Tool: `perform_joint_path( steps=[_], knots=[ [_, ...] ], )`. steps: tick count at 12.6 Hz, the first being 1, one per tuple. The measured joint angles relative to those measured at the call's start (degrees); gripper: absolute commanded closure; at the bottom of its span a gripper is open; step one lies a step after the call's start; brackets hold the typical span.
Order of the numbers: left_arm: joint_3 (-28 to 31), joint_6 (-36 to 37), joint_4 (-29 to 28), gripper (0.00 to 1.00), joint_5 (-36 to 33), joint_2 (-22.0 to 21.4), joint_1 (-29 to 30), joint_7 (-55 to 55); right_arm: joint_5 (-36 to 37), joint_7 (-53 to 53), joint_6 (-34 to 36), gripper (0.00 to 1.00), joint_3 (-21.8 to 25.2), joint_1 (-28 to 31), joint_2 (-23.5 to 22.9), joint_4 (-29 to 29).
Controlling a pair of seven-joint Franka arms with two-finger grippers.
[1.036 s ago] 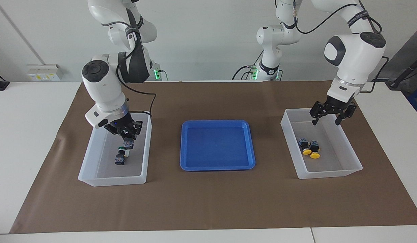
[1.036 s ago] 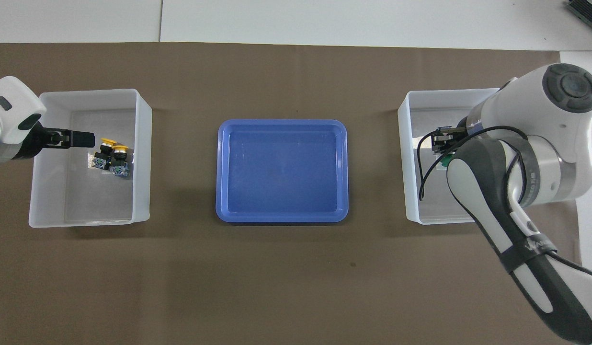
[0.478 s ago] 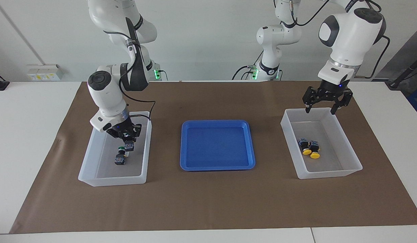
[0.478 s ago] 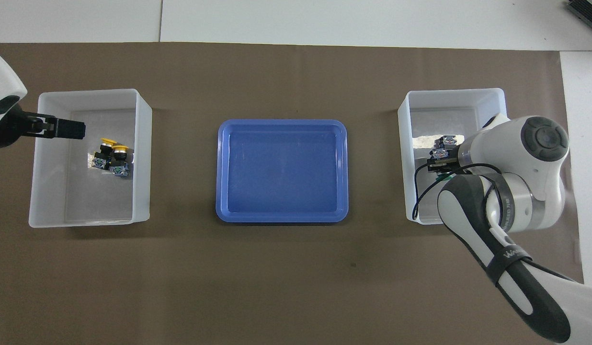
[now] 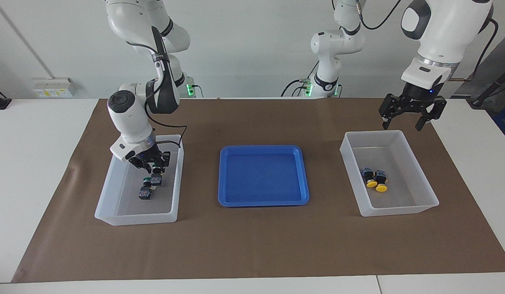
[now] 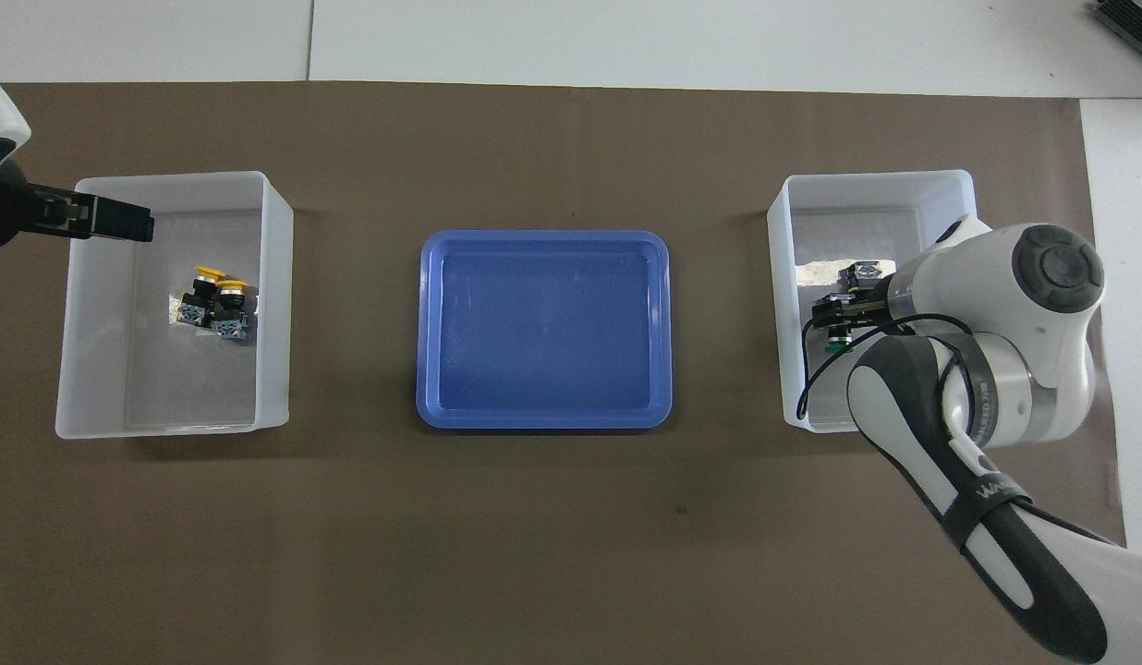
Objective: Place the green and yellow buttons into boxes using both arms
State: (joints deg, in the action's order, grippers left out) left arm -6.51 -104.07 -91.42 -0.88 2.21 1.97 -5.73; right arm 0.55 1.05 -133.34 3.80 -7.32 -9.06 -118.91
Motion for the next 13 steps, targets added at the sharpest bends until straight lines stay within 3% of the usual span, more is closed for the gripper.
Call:
perform_joint_path(
  steps=[4, 13],
  knots=[
    [0.07, 0.60, 0.02, 0.00, 0.00, -0.04, 0.14, 0.00, -0.01, 2.98, 5.04, 0.00, 0.02, 0.20, 3.39, 5.49],
    [0.07, 1.50, 0.19, 0.00, 0.00, -0.52, 0.39, 0.04, 0.11, 3.25, 35.33, 0.00, 0.15, 3.56, 9.48, 24.78]
  ],
)
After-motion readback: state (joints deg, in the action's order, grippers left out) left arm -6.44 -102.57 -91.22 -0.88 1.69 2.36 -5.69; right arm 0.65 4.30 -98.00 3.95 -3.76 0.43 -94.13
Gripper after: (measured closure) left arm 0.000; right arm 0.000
